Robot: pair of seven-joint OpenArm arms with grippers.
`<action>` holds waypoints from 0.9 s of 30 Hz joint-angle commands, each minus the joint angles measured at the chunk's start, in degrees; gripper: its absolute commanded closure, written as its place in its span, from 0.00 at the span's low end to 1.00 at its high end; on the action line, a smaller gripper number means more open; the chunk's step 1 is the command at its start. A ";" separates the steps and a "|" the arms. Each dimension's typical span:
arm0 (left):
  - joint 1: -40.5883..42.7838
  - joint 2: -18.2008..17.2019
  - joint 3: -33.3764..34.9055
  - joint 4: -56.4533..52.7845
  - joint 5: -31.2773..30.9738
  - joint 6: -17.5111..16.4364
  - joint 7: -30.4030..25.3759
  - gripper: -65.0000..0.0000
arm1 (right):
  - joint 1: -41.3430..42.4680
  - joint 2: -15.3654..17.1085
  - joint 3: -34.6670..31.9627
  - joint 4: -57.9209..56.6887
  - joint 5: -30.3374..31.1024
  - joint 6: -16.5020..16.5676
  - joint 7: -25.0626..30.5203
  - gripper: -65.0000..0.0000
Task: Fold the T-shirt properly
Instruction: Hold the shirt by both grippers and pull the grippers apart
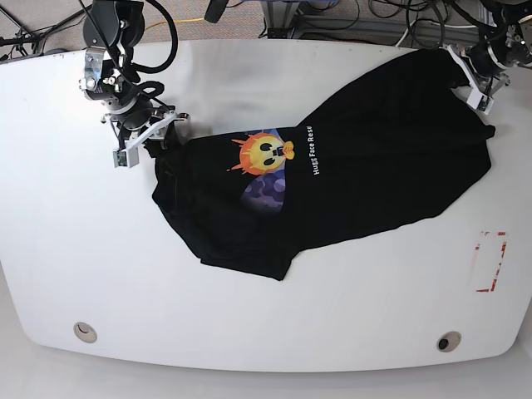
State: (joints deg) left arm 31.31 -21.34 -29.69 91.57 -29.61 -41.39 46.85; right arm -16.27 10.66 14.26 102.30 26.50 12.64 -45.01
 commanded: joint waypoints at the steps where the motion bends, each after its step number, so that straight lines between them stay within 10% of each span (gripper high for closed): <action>1: 0.91 -1.29 -0.15 -0.54 4.59 1.39 4.18 1.00 | 0.40 0.73 0.55 1.13 1.59 0.32 0.57 0.56; 7: 0.29 -2.88 -0.15 -0.98 4.59 1.39 4.01 1.00 | -1.09 0.91 2.75 1.39 5.45 0.94 -0.30 0.22; 14: -0.32 -5.07 -0.15 -0.80 4.59 1.39 4.01 1.00 | -3.38 1.70 12.07 -1.25 18.11 13.77 -2.94 0.22; 27: -2.69 -6.04 -0.07 -0.62 4.68 1.39 4.09 1.00 | -5.31 1.17 14.35 -1.69 24.36 21.69 -8.04 0.22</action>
State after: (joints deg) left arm 28.42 -26.50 -29.58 90.45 -25.30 -40.32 50.59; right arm -21.58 11.55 28.56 99.53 49.60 32.97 -54.11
